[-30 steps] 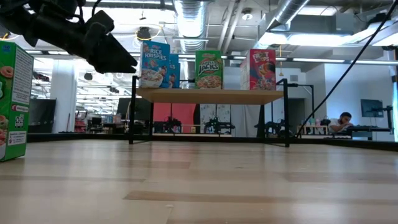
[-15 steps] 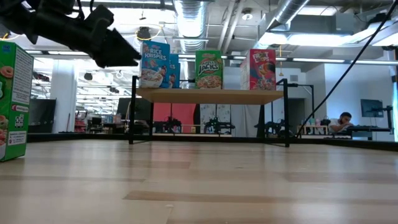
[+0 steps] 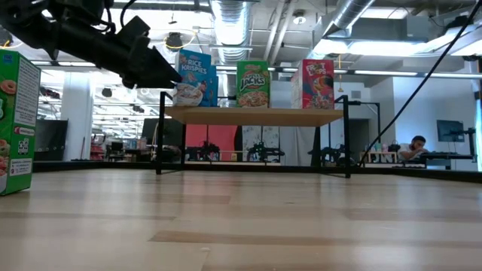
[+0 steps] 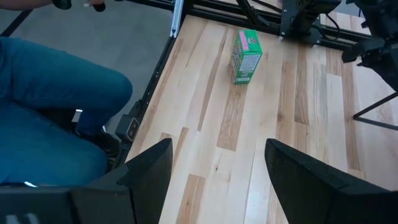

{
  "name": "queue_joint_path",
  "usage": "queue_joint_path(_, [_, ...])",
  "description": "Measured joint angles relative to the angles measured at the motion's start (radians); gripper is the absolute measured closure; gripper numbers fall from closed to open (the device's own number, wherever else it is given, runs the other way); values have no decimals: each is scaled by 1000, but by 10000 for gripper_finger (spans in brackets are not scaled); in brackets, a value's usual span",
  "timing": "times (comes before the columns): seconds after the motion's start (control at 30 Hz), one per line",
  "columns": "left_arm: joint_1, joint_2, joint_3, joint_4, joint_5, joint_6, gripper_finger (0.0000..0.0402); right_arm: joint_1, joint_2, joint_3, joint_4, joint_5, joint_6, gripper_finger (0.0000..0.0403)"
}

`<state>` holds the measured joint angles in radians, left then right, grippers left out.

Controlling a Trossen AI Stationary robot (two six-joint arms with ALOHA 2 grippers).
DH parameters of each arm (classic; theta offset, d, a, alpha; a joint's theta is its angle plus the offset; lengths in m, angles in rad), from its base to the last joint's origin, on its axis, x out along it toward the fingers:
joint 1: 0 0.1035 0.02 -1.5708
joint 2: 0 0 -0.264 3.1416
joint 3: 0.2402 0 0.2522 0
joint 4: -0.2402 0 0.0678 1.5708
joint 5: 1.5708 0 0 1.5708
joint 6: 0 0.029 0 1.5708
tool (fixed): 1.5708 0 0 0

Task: Stack cereal on shelf
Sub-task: Put the blue cereal box on the shelf aligned with the other blue cereal boxes

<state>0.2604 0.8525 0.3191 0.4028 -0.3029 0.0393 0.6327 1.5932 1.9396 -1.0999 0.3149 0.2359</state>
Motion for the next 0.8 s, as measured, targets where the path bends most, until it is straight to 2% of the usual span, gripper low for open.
queue_joint_path(0.1, [0, 30, 0, 36, -4, 1, 111, 0, 0, 0, 0, 0, 0, 122])
queue_joint_path(0.33, [0, 51, 0, 45, -122, 0, 111, 0, 0, 0, 0, 0, 0, 122])
queue_joint_path(0.63, [-16, 51, 0, 57, -47, -10, 111, 0, 0, 0, 0, 0, 2, 122])
queue_joint_path(0.8, [-42, 51, 0, 57, -63, -10, 111, 0, 0, 0, 0, 0, 2, 122])
